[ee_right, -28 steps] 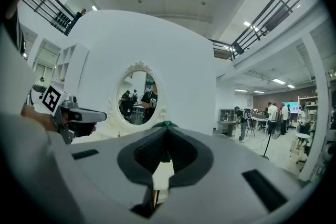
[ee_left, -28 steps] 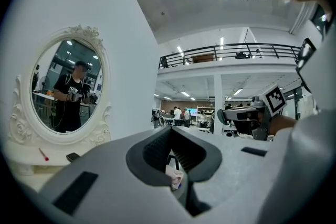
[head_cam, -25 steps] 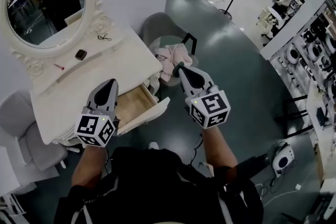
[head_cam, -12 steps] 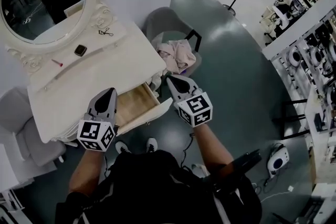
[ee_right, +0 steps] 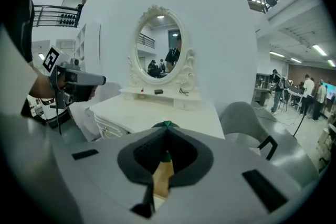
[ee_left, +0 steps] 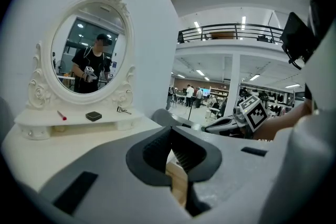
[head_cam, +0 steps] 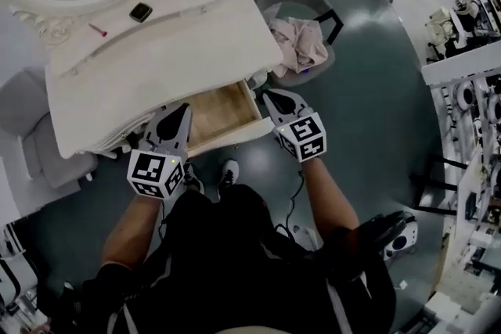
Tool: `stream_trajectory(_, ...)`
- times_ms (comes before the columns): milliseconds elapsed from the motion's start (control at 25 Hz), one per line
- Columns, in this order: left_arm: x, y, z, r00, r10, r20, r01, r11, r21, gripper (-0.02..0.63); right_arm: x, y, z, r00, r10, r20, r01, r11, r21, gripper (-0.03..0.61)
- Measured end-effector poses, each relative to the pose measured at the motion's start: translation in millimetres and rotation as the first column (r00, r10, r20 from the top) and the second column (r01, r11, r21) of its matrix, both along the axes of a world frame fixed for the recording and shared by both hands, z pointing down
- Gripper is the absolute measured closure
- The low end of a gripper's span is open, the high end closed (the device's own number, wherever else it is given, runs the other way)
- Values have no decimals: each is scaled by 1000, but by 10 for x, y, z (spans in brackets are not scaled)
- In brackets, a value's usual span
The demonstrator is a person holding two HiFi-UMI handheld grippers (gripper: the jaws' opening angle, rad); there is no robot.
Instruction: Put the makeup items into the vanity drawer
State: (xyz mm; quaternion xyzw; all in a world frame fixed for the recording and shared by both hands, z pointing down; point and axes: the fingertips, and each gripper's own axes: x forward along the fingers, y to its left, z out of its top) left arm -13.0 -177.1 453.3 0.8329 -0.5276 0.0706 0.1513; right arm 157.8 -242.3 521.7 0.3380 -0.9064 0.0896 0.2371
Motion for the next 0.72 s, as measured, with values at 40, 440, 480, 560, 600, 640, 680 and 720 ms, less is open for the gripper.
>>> stream_trajectory(40, -18, 12, 63, 1000, -7, 1, 7, 1000, -12, 611, -34, 4, 104, 1000, -16, -12, 16, 1000, -13, 574)
stream_trajectory(440, -203, 125, 667, 997, -79, -21, 75, 990, -121, 611, -395, 0, 983, 967, -208, -148, 199, 977, -71, 574)
stream_trajectory(480, -226, 136, 712, 996, -87, -19, 84, 988, -129, 611, -443, -3, 1070, 960, -230, -160, 220, 972, -82, 574)
stream_trajectory(560, -263, 162, 803, 995, -102, -13, 99, 985, -143, 611, -538, -4, 1247, 943, -277, -187, 262, 960, -101, 574)
stream_trajectory(600, -275, 183, 852, 994, -108, -11, 105, 983, -152, 611, -584, -3, 1331, 933, -298, -200, 281, 954, -109, 574)
stream_trajectory(640, -283, 209, 903, 994, -112, -9, 109, 981, -162, 611, -630, -2, 1409, 924, -317, -214, 299, 947, -113, 574)
stream_trajectory(680, -290, 238, 950, 993, -116, -10, 112, 978, -173, 611, -679, -3, 1484, 913, -336, -231, 318, 941, -115, 574)
stream_trajectory(720, -298, 267, 995, 993, -120, -11, 116, 976, -183, 611, -735, -4, 1559, 900, -357, -250, 339, 934, -114, 574)
